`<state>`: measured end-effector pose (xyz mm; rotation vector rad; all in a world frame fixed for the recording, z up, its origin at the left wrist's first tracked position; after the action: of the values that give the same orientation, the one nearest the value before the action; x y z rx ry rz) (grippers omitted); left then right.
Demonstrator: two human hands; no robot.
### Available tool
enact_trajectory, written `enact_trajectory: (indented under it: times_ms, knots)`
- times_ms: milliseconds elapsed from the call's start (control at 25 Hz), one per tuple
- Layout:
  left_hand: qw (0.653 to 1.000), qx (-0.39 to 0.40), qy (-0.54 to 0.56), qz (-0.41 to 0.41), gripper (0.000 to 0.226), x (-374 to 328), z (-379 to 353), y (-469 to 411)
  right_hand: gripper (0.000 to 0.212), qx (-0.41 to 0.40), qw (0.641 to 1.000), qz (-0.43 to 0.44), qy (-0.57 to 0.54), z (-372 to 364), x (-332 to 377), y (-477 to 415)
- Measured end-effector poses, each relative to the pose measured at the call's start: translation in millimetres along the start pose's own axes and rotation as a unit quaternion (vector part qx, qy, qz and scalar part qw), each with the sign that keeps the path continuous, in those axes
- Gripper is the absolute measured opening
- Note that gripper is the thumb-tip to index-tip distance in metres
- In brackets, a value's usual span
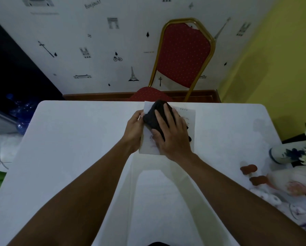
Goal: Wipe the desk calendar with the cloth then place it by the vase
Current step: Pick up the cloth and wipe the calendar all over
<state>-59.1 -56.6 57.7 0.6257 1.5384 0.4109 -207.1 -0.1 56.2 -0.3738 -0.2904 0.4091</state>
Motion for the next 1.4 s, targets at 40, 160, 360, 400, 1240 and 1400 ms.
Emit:
enact_trajectory:
  times_ms: [40, 160, 360, 400, 1240, 1400]
  knots:
    - [1.000, 0.011, 0.021, 0.007, 0.027, 0.3, 0.0, 1.1, 0.061, -0.015, 0.999, 0.028, 0.011, 0.0, -1.4, 6.0]
    - [0.994, 0.054, 0.095, 0.027, 0.030, -1.0, 0.8, 5.7, 0.055, -0.035, 0.984, 0.177, 0.012, 1.5, -7.2, 31.8]
    - [0.990, 0.086, 0.106, 0.039, 0.033, 3.9, -2.9, 8.5, 0.054, 0.030, 0.970, 0.240, 0.024, 19.3, -26.1, 32.8]
    - [0.992, 0.083, 0.089, 0.035, 0.033, 1.2, -4.4, 8.0, 0.054, 0.030, 0.979, 0.202, 0.024, 21.9, -28.5, 23.7]
    - [0.996, 0.083, 0.023, -0.011, 0.026, -23.5, -16.2, 21.3, 0.055, -0.039, 0.995, 0.083, 0.043, 48.0, -31.3, -21.1]
    - [0.995, 0.071, 0.070, -0.007, 0.024, -24.3, -8.2, 21.3, 0.045, -0.024, 0.975, 0.221, 0.008, 32.2, -9.4, 24.4]
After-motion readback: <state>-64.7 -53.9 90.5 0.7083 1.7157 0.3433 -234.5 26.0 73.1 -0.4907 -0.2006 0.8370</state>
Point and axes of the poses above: each hand's wrist, its own y-axis away from the middle knuckle, its own z-axis out of the back of the hand, x = y × z, the point moved 2 cm from there along -y, towards the middle knuckle, and after that the axes turned 15 degrees about z, right-handed, at the moved point
